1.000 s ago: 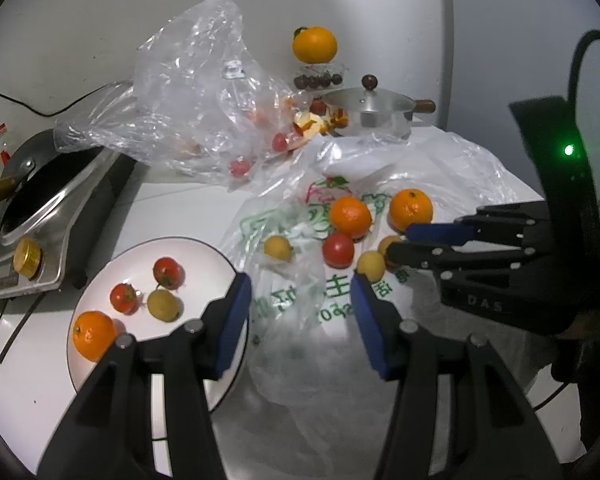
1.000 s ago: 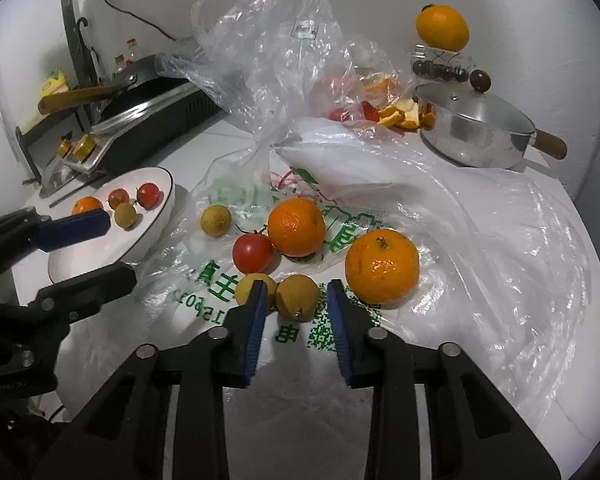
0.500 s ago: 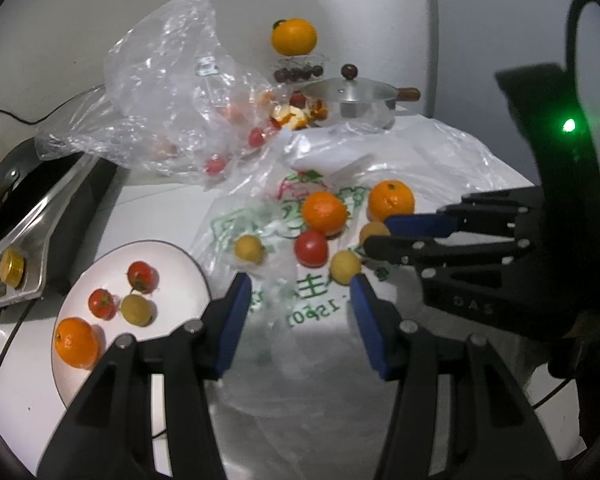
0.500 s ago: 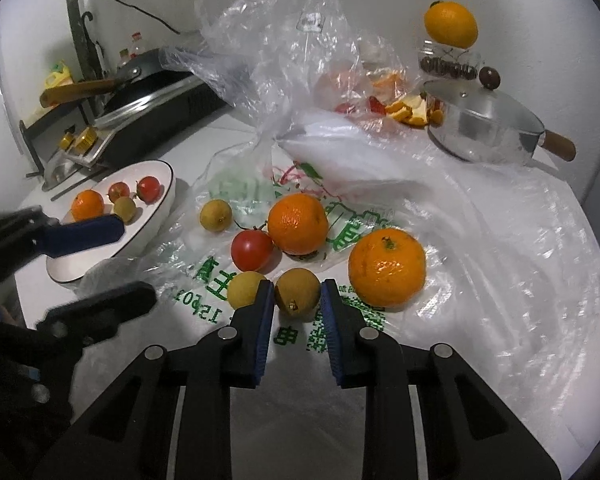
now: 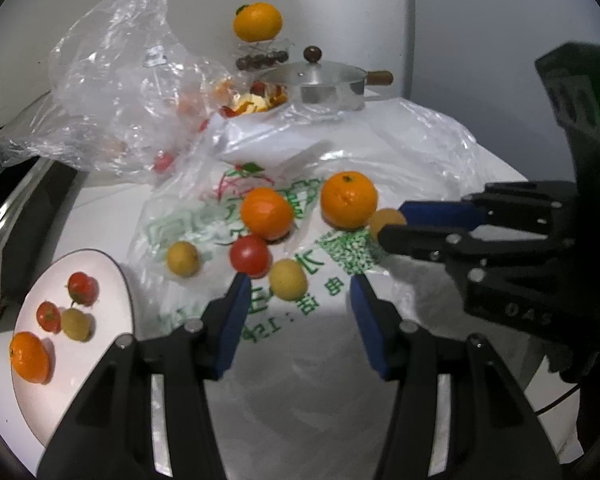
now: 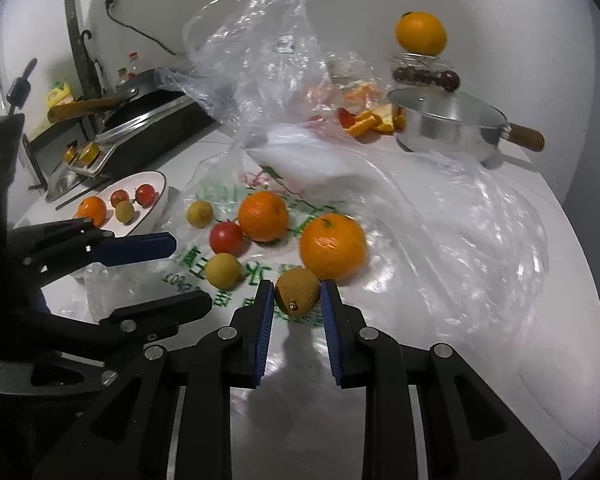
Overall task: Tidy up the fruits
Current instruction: 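Grasp a yellow round fruit with the left tool while the right tool grasps a brown round fruit, then carry both held fruits over the white plate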
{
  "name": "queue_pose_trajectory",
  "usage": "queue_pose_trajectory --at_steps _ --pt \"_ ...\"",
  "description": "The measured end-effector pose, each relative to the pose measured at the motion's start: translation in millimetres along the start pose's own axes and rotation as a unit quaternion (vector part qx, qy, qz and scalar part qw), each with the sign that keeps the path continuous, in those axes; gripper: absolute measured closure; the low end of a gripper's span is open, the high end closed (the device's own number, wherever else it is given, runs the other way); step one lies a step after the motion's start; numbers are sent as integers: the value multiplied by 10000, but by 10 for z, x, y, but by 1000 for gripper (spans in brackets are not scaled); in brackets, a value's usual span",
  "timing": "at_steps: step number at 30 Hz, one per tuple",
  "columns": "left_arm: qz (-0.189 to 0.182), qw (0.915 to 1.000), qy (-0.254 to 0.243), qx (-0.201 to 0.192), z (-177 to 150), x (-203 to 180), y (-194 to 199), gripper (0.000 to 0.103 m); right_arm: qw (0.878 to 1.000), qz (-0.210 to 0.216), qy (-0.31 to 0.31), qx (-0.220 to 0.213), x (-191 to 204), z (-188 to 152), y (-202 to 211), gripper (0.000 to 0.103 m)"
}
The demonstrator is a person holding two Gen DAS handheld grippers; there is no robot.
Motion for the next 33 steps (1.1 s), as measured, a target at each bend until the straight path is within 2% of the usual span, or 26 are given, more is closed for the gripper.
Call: queue_pose_trajectory --at_steps 5,13,16,17,19,24,33 --pt "131 9997 -185 127 22 -63 -131 51 9999 49 -95 -82 -83 6 41 77" --pt "137 9994 -94 313 6 3 -277 54 9995 214 -183 -130 -130 12 50 77" --pt "76 9993 -106 336 -1 -8 -295 59 9994 246 -195 -134 -136 7 60 77" --pt "51 9993 -94 355 -4 -5 -303 65 9994 250 -202 -135 -137 7 61 77" --pt "33 9993 -88 354 4 3 -311 71 9994 249 -204 -131 -137 10 60 77" --pt "-48 9994 -59 339 0 9 -315 79 9994 234 -213 -135 -137 12 60 77" --pt "-142 9997 -38 206 8 -4 -194 79 9997 125 -181 -136 -124 19 52 77"
Point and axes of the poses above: each gripper's, at about its wrist camera, not at the fingertips, and y roughly against the way its jaws point, x to its left, z to its top, the point moved 5 cm from there along -y, roughly the way its jaws point, and after that the axes turned 10 degrees about -y, right-handed, at the moved point
